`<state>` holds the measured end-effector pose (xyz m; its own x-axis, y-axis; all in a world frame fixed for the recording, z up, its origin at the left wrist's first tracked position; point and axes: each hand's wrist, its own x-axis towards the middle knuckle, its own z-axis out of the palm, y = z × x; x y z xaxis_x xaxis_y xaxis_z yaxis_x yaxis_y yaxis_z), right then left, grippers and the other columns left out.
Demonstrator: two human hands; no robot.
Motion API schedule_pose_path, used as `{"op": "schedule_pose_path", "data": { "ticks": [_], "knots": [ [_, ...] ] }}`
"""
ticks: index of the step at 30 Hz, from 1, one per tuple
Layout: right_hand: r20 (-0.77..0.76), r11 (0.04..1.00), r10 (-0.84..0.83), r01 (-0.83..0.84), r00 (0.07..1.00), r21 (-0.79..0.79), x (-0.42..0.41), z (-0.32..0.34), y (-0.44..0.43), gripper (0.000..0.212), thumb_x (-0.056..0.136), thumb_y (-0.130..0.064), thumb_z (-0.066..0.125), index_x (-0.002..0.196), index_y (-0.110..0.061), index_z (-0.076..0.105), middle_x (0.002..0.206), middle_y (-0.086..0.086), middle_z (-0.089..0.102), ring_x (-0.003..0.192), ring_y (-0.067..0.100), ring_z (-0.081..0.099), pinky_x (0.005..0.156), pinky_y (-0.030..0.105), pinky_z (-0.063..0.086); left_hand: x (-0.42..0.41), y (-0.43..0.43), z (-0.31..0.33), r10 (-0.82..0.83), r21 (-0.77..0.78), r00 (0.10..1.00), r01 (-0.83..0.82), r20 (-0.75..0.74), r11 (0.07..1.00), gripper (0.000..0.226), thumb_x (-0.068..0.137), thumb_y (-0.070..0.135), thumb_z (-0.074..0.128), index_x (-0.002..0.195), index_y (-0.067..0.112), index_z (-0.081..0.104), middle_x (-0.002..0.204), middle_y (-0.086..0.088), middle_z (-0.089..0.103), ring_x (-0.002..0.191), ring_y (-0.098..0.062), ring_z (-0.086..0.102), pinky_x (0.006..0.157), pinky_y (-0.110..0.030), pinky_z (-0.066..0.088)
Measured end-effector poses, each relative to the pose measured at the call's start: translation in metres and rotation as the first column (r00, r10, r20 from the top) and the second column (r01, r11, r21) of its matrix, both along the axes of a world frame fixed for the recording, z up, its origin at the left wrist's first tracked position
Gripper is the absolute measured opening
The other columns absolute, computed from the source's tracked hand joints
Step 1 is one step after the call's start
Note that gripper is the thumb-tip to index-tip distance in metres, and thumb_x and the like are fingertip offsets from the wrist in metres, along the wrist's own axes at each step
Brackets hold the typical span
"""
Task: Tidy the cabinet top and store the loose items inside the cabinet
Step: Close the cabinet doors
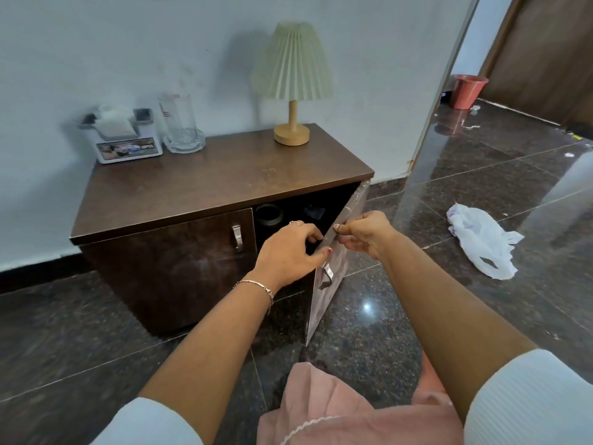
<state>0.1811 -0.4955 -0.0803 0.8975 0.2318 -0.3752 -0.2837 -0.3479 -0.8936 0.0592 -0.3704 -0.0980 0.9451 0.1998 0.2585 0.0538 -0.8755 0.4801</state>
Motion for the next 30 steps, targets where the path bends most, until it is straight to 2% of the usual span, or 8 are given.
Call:
{"op": "schedule_pose_path", "data": {
  "ticks": [3, 5, 8, 12, 16, 20, 25, 30],
  "knots": [
    [0.215, 0.988, 0.067, -0.035, 0.974, -0.149, 0.001, -0.008, 0.015, 0.029, 0.071, -0.021, 0.084, 0.07, -0.011, 0.057, 0.075, 0.011, 0.068, 0.063, 0.022, 0.066, 0.061, 0.033, 0.055, -0.004, 0.011, 0.002, 0.062, 0.036, 0.998, -0.062, 0.013, 0.997, 0.018, 0.087, 0.038, 0.062, 0.099, 0.026, 0.067, 0.092, 0.01, 0.056, 0.086, -0.012, 0.058, 0.073, -0.031, 0.05],
    [0.407, 0.947, 0.185, -0.053, 0.894, -0.316, -0.004, -0.009, 0.021, 0.027, 0.073, -0.032, 0.081, 0.076, -0.015, 0.06, 0.078, 0.004, 0.069, 0.073, 0.02, 0.065, 0.07, 0.032, 0.053, -0.005, 0.018, 0.002, 0.114, 0.092, 0.993, -0.114, 0.011, 0.989, 0.016, 0.09, 0.031, 0.059, 0.101, 0.024, 0.067, 0.101, 0.007, 0.055, 0.094, -0.015, 0.058, 0.076, -0.035, 0.051],
    [0.584, 0.896, 0.362, -0.097, 0.726, -0.434, -0.01, -0.008, 0.031, 0.024, 0.078, -0.027, 0.075, 0.097, -0.018, 0.064, 0.102, 0.001, 0.065, 0.094, 0.02, 0.061, 0.081, 0.032, 0.05, -0.005, 0.031, -0.001, 0.189, 0.173, 0.982, -0.189, 0.02, 0.967, 0.02, 0.091, 0.022, 0.056, 0.107, 0.021, 0.069, 0.112, 0.002, 0.055, 0.102, -0.019, 0.055, 0.077, -0.038, 0.053],
    [0.614, 0.784, 0.576, -0.151, 0.54, -0.602, -0.013, -0.014, 0.048, 0.033, 0.085, -0.021, 0.069, 0.118, -0.021, 0.064, 0.122, 0.001, 0.054, 0.113, 0.024, 0.052, 0.088, 0.037, 0.049, 0.0, 0.044, -0.004, 0.245, 0.352, 0.969, -0.236, 0.021, 0.906, 0.024, 0.09, 0.015, 0.054, 0.109, 0.018, 0.067, 0.107, -0.001, 0.058, 0.1, -0.023, 0.052, 0.076, -0.04, 0.053],
    [0.644, 0.766, 0.622, -0.174, 0.446, -0.619, -0.015, -0.02, 0.067, 0.035, 0.088, -0.016, 0.064, 0.122, -0.022, 0.062, 0.123, 0.0, 0.054, 0.116, 0.021, 0.05, 0.087, 0.036, 0.049, 0.004, 0.051, -0.007, 0.245, 0.445, 0.969, -0.231, 0.026, 0.865, 0.025, 0.087, 0.015, 0.054, 0.109, 0.017, 0.065, 0.105, -0.002, 0.059, 0.097, -0.023, 0.055, 0.075, -0.04, 0.053],
    [0.66, 0.744, 0.653, -0.155, 0.371, -0.649, -0.016, -0.021, 0.074, 0.033, 0.09, -0.014, 0.058, 0.123, -0.02, 0.061, 0.125, 0.001, 0.054, 0.117, 0.021, 0.049, 0.085, 0.034, 0.048, 0.005, 0.057, -0.011, 0.225, 0.492, 0.974, -0.204, 0.018, 0.846, 0.036, 0.086, 0.014, 0.055, 0.122, 0.014, 0.059, 0.116, -0.006, 0.057, 0.101, -0.026, 0.056, 0.075, -0.038, 0.053],
    [0.688, 0.738, 0.665, -0.113, 0.289, -0.665, -0.01, -0.024, 0.079, 0.025, 0.093, -0.013, 0.054, 0.114, -0.017, 0.065, 0.117, 0.005, 0.056, 0.11, 0.026, 0.051, 0.077, 0.038, 0.048, 0.01, 0.065, -0.007, 0.234, 0.534, 0.972, -0.192, -0.011, 0.823, 0.041, 0.089, 0.018, 0.053, 0.13, 0.012, 0.053, 0.126, -0.007, 0.051, 0.11, -0.027, 0.052, 0.08, -0.038, 0.048],
    [0.771, 0.784, 0.614, -0.016, 0.171, -0.62, -0.003, -0.029, 0.093, 0.009, 0.087, -0.006, 0.058, 0.086, -0.006, 0.067, 0.094, 0.013, 0.06, 0.087, 0.034, 0.056, 0.063, 0.038, 0.041, 0.013, 0.074, -0.005, 0.219, 0.545, 0.976, -0.19, 0.012, 0.817, 0.038, 0.089, 0.022, 0.054, 0.125, 0.014, 0.057, 0.123, -0.006, 0.052, 0.109, -0.026, 0.052, 0.082, -0.039, 0.048]
  ]
}}
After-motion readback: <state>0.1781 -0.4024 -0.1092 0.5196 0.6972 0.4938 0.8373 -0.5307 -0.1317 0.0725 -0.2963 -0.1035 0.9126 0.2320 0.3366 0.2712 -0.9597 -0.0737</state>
